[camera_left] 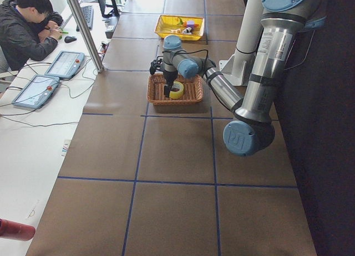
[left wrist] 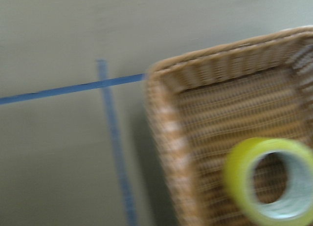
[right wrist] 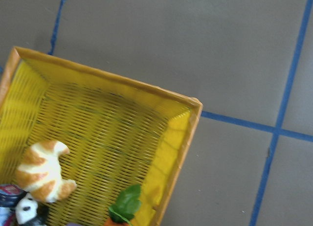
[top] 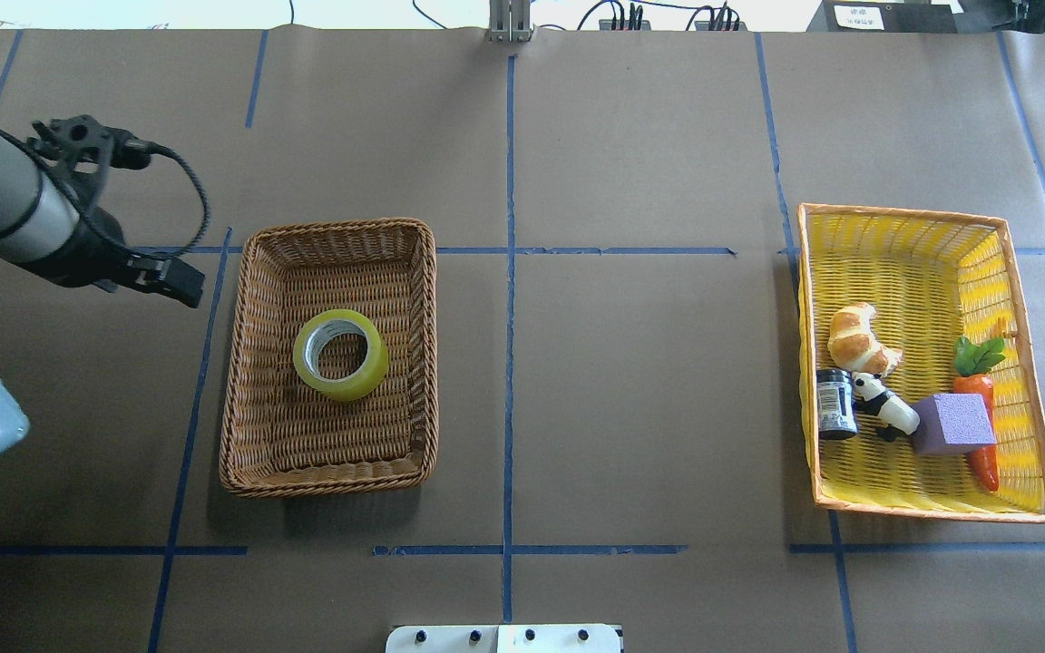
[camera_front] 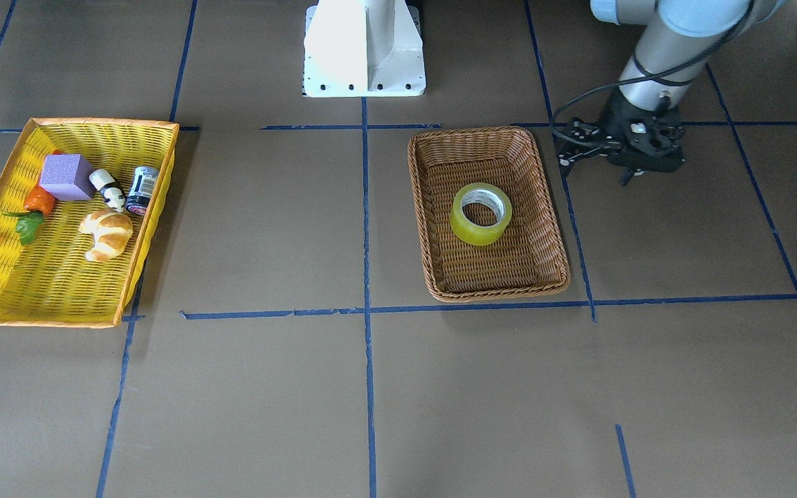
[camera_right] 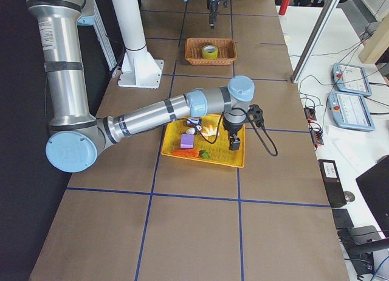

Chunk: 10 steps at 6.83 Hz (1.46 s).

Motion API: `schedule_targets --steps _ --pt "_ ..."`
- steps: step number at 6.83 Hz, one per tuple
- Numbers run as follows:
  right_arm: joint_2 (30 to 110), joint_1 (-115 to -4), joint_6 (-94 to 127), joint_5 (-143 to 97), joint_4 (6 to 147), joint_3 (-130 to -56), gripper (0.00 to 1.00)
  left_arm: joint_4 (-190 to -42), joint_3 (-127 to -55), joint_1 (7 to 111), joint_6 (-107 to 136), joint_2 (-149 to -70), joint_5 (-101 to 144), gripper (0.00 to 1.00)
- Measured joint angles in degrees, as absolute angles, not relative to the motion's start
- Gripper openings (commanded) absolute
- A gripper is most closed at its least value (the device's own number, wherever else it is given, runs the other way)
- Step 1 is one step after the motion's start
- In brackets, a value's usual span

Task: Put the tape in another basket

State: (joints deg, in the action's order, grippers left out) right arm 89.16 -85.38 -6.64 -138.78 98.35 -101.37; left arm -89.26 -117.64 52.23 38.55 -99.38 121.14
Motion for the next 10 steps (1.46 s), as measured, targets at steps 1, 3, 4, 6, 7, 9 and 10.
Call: schedule_targets --steps 1,3,4,6,7,9,10 --pt "92.30 -87.43 -9.67 -139.11 97.01 -100.00 1.00 -89.19 -117.38 57.74 30.48 -94.79 124.39 1.00" --pt "95.97 -89.80 -11.79 -139.15 93.36 -98.39 1.00 -89.10 -112.06 70.74 12.62 -89.16 132.39 1.00" --pt "95.42 -90.17 -11.74 -139.05 92.79 -97.43 1.00 -89.20 -107.19 76.22 4.92 -88.17 135.51 1.00" --pt "93.04 -90.32 -11.49 -138.79 92.52 -96.77 1.00 -89.51 -99.02 82.81 -3.85 -87.54 137.44 1.00" --pt "92.75 -90.38 -11.42 -138.78 92.53 -96.23 1.00 -89.49 -96.85 84.91 -6.05 -87.49 137.55 1.00" --pt "93.96 -90.46 -11.92 -138.80 92.55 -95.59 1.00 -89.10 -95.13 88.02 -8.42 -87.32 137.33 1.00" --pt "94.66 -90.49 -11.92 -138.80 92.57 -95.44 1.00 -89.06 -94.65 89.14 -8.67 -87.02 137.20 1.00"
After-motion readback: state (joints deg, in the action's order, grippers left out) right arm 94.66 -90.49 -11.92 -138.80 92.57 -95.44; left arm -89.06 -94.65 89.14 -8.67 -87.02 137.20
